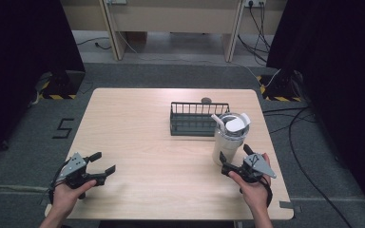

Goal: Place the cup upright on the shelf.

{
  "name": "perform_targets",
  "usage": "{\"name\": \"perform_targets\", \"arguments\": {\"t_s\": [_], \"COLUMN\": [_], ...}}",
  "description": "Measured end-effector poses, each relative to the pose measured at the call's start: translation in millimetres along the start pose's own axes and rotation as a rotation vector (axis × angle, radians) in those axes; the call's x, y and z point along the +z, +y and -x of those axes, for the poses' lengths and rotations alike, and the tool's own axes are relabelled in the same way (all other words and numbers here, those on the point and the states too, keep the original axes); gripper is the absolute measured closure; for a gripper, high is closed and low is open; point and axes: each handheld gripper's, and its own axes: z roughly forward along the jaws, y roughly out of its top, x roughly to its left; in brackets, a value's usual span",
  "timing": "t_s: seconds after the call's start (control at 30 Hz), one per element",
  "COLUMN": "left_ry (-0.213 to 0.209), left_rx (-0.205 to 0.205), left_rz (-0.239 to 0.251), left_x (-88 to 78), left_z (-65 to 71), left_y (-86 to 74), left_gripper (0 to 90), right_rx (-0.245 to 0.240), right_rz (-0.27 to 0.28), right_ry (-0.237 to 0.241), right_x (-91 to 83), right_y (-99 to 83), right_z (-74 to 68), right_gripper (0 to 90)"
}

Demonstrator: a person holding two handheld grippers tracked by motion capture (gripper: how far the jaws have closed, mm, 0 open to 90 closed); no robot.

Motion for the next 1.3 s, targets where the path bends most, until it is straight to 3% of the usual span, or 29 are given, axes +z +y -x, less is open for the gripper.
{"name": "perform_targets", "arguments": {"t_s": [0.67, 1.07, 1.2, 1.3], "left_ry": [-0.001, -0.006, -0.009, -0.014], "left_rx": [0.000, 0.005, 0.010, 0.012], "left_rz": [0.003, 0.000, -0.002, -0.004], "left_x": [-0.5, 0.0, -0.2, 0.4], "left_z": [-0.9, -0.8, -0.5, -0.1], "left_y": [0.2, 0.3, 0.5, 0.4], "left_gripper": [15.0, 15.0, 15.1, 15.2], "right_rx": [0.000, -0.008, 0.011, -0.004], "right_rz": [-0.014, 0.005, 0.019, 0.022], "right_ry": [-0.012, -0.023, -0.040, -0.034], "right_x": [38.7, 50.6, 52.9, 52.1], "right_y": [2.1, 1.9, 0.4, 0.1], "right_z": [-0.6, -0.5, -1.7, -0.6], "right_gripper": [3.4, 4.2, 8.4, 10.0]}}
